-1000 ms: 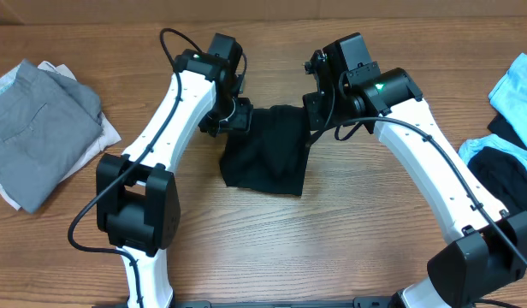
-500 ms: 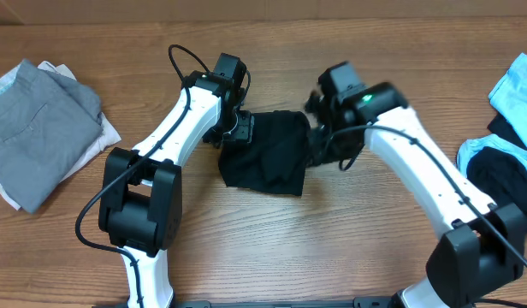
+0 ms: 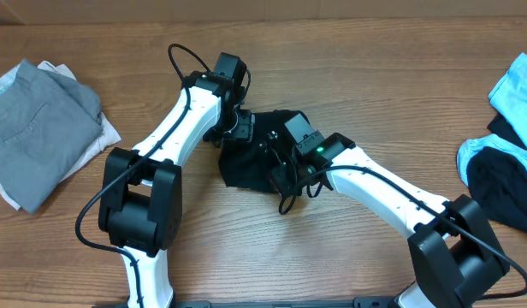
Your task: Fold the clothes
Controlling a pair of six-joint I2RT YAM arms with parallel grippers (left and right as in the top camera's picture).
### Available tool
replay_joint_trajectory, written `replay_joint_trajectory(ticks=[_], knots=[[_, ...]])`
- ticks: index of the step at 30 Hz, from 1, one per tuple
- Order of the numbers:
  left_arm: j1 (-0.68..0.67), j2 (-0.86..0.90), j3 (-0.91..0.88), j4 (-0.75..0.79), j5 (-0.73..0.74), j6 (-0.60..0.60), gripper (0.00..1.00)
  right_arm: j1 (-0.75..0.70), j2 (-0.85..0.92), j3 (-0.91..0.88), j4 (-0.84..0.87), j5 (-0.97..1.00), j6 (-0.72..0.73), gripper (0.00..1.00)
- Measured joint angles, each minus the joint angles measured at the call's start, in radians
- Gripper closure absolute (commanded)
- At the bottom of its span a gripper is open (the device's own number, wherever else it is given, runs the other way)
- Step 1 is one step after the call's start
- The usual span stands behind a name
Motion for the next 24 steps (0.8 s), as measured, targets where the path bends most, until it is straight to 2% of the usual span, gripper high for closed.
replay_joint_trajectory(ticks=[5,7,9,10,11,18,24], knots=[[0.0,0.0,0.0,0.0,0.0,0.0,0.32,0.0,0.0,0.0,0.034,0.013,0.022,0.41],[0.0,0.0,0.0,0.0,0.0,0.0,0.31,0.0,0.0,0.0,0.053,0.011,0.03,0.46],[0.0,0.0,0.0,0.0,0.0,0.0,0.32,0.0,0.0,0.0,0.068,0.015,0.043,0.66],[0.0,0.0,0.0,0.001,0.0,0.0,0.32,0.0,0.0,-0.001,0.079,0.031,0.055,0.9],[0.0,0.0,0.0,0.001,0.0,0.0,0.32,0.0,0.0,-0.001,0.087,0.04,0.073,0.96],[0.0,0.0,0.0,-0.002,0.0,0.0,0.32,-0.002,0.0,0.0,0.089,0.072,0.138,0.96],[0.0,0.0,0.0,-0.006,0.0,0.0,0.32,-0.111,-0.032,0.104,-0.127,0.002,0.15,0.96]])
